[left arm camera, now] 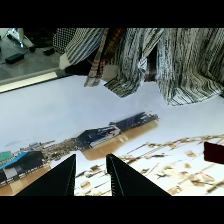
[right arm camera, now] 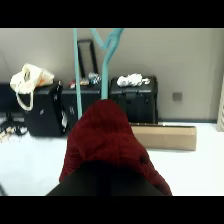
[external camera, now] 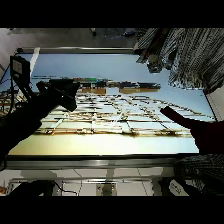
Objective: Fold the clothes and pants, and hang the long-sleeved shirts on hangers.
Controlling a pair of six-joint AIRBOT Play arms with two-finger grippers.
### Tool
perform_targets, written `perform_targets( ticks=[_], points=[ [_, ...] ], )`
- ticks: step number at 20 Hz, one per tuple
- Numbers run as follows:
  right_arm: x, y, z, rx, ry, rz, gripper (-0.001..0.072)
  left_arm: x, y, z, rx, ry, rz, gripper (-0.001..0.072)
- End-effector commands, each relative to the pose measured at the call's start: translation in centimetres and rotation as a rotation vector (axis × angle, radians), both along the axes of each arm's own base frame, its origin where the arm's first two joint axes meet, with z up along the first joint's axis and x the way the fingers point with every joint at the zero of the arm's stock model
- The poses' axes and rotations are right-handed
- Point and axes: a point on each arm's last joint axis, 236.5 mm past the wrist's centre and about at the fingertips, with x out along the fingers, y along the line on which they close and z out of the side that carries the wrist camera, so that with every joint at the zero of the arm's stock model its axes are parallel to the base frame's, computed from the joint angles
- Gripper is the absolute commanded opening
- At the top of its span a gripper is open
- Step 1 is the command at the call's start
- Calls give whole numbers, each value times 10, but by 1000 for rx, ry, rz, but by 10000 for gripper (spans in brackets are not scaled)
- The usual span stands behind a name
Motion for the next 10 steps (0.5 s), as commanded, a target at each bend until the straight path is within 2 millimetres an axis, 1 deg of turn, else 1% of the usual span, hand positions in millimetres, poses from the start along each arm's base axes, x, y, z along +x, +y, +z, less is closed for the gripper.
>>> perform_targets(
  ticks=[1,4,5,6,8,10],
  points=[
    [-2,-20,3,-11,-68,-23,35,0,0,-1,1,0,1,272],
    [0,-40,-12,37,-77,-31,36,0,0,-1,1,1,1,272],
    [3,-47,-21,67,-77,-30,36,0,0,-1,1,1,1,272],
    [7,-52,-31,100,-69,-20,36,0,0,-1,1,1,1,272],
    [20,-59,-57,178,-23,12,37,0,0,-1,1,1,1,272],
    [33,-58,-84,261,8,49,38,0,0,-1,1,1,1,272]
  ],
)
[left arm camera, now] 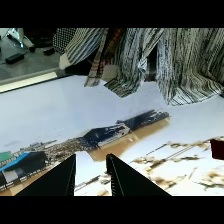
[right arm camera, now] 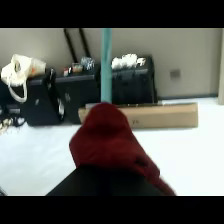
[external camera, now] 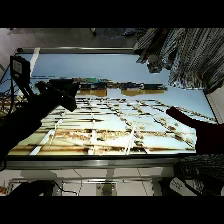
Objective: Fold the clothes and pants, and hang the long-sleeved shirts on hangers.
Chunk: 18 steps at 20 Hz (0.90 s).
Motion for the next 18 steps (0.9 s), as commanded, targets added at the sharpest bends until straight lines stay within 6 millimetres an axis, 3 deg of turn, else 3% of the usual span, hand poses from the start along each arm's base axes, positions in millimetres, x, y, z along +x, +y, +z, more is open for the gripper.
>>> perform_targets(
  ticks=[1,3,5,6,7,8,9,11,14,18],
  points=[
    [28,1,-53,187,22,97,38,0,0,-1,1,1,1,272],
    [41,10,-60,232,-2,158,38,0,0,-1,1,1,1,272],
    [48,13,-51,199,-11,196,39,0,0,-1,1,1,1,272],
    [50,14,-48,192,-21,207,76,0,0,-1,1,1,1,272],
    [51,18,-47,194,-32,220,241,0,0,-1,1,1,1,272],
    [54,26,-45,207,-54,251,476,0,0,-1,1,1,1,272],
    [59,35,-41,211,-77,290,651,0,0,-1,1,1,1,272],
    [71,63,-24,194,-130,419,690,0,0,-1,1,1,1,272],
    [89,125,3,174,-200,666,690,0,0,-1,1,0,1,272],
    [111,203,18,176,-208,990,690,1,1,0,4,-4,4,272]
  ],
)
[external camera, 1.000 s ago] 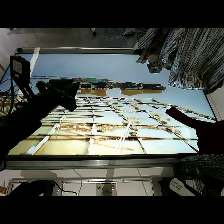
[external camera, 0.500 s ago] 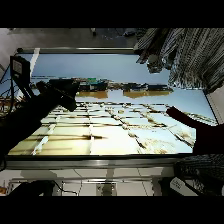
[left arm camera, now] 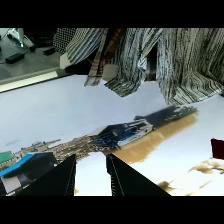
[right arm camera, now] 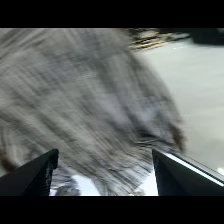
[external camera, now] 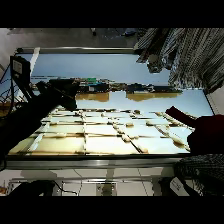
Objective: Fold the clothes and pants, and hang the long-sleeved shirts on hangers.
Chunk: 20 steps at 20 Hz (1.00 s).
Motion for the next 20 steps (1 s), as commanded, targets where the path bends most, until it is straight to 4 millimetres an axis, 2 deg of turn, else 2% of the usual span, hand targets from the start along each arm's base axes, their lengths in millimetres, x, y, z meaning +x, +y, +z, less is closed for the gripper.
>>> perform_targets(
  ticks=[1,3,7,20],
  points=[
    [23,74,13,-10,-47,313,690,1,1,1,2,-5,3,273],
    [31,85,8,1,-31,377,690,1,1,1,2,-5,3,272],
    [35,81,3,13,-19,376,690,1,1,1,2,-5,3,272],
    [35,79,6,7,-31,371,690,1,1,1,1,-5,3,272]
  ],
)
